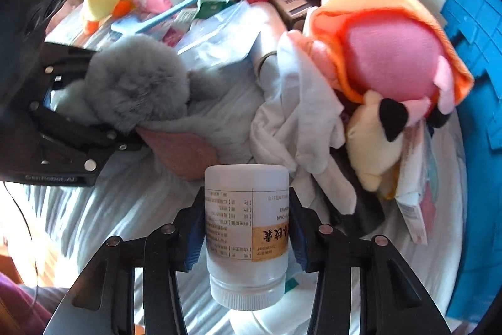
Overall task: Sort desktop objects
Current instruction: 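Grasp the grey plush toy with the left tool while the right tool grasps the white bottle, then carry the grey plush and white bottle into the blue crate and open both tools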
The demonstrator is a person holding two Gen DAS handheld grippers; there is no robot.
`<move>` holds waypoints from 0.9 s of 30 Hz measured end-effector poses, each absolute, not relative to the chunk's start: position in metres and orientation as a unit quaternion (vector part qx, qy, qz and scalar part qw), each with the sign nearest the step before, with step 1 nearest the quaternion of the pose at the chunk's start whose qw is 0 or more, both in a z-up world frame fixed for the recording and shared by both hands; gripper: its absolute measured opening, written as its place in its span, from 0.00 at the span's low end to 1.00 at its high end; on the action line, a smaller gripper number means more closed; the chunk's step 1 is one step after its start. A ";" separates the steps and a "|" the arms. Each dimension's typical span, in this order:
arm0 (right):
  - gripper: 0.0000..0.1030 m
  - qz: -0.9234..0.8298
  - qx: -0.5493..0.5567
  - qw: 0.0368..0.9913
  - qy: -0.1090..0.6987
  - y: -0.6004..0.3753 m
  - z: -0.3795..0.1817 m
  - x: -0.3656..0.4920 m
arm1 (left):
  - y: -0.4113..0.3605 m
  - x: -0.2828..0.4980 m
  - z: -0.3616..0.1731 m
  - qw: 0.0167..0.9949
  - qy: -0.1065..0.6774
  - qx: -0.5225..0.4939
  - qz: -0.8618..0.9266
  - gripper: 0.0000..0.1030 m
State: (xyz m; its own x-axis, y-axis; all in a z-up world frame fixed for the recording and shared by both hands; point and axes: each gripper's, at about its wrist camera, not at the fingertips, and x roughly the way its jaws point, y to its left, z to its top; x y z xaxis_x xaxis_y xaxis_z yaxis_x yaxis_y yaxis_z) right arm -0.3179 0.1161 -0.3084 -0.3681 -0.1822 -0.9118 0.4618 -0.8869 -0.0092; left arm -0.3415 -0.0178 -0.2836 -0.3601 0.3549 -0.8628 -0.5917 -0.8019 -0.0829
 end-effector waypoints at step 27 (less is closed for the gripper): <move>0.44 -0.977 0.206 0.041 -0.040 0.192 -0.001 -0.242 | 0.072 -0.335 -0.003 0.366 0.104 -0.203 0.902 0.40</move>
State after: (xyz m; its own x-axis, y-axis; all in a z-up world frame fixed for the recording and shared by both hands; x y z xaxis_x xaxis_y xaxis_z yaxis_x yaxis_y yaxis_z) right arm -0.2424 0.1917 -0.0007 -0.9114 -0.0971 -0.4000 0.0642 -0.9934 0.0948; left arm -0.3346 0.0716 -0.0034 -0.6500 0.6183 -0.4418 -0.7024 -0.7108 0.0386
